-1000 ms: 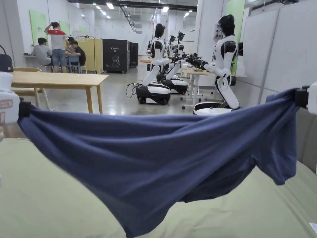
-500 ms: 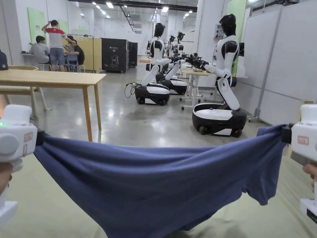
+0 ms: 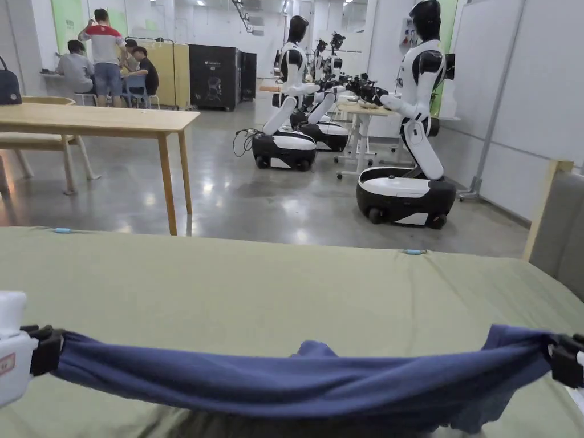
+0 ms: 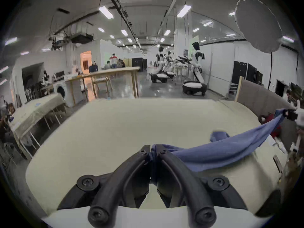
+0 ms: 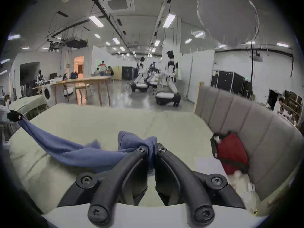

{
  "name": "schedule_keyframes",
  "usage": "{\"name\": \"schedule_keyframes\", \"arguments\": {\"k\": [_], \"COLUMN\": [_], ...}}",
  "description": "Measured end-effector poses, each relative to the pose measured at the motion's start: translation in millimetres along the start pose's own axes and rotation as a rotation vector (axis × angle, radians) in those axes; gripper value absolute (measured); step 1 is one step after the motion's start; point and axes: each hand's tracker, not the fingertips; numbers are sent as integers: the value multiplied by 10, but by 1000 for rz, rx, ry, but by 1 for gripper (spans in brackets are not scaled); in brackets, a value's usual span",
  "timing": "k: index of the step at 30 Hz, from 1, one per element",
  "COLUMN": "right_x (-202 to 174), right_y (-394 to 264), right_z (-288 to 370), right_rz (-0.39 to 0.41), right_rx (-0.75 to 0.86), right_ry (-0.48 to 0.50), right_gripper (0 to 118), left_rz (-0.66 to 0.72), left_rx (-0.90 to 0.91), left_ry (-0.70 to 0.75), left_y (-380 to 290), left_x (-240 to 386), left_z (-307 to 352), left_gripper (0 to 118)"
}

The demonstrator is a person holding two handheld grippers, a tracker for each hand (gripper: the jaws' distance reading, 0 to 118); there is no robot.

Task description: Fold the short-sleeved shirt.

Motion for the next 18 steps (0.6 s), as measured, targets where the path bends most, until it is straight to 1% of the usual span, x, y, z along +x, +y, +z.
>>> {"name": "schedule_keyframes", "arguments": {"k": [3,5,6,7,8,9,10,11,12,13,15,16,18], "right_x": [-54,-74,-84,-77,-58,-31,-22,-49,-107,-195,-470,-614,-1047], "right_y": [-755,-1176,-1356,-1482,-1541,-1567,-1515,-1435,-1316,-1159,-910,-821,-681], "right_z": [121,121,105,93,96,115,184,271,389,527,765,842,1002], "right_rz": [-1,-16,-11,5,3,9,15,33,44,39,17,9,9], "right_rx": [-138,-218,-252,-276,-274,-281,-272,-234,-181,-119,3,38,117], "right_ry": [17,14,-4,-23,-18,-18,-16,-34,-42,-9,64,91,141], "right_gripper": [8,8,8,8,11,32,63,93,113,117,118,118,118], "left_rz": [-19,13,50,70,69,51,34,23,14,-4,-26,-27,-34], "left_rx": [-132,-197,-208,-192,-199,-180,-173,-142,-36,-27,56,95,153], "left_ry": [13,8,32,33,61,111,112,91,91,93,93,78,45], "left_y": [-697,-1093,-1262,-1360,-1411,-1413,-1396,-1354,-1258,-1163,-1129,-1103,-1033], "left_x": [-18,-49,-72,-72,-70,-39,-16,9,80,181,330,416,643], "left_z": [152,174,174,203,226,285,353,450,598,684,809,845,898], "left_gripper": [4,4,5,13,38,93,117,117,117,118,118,118,118]}}
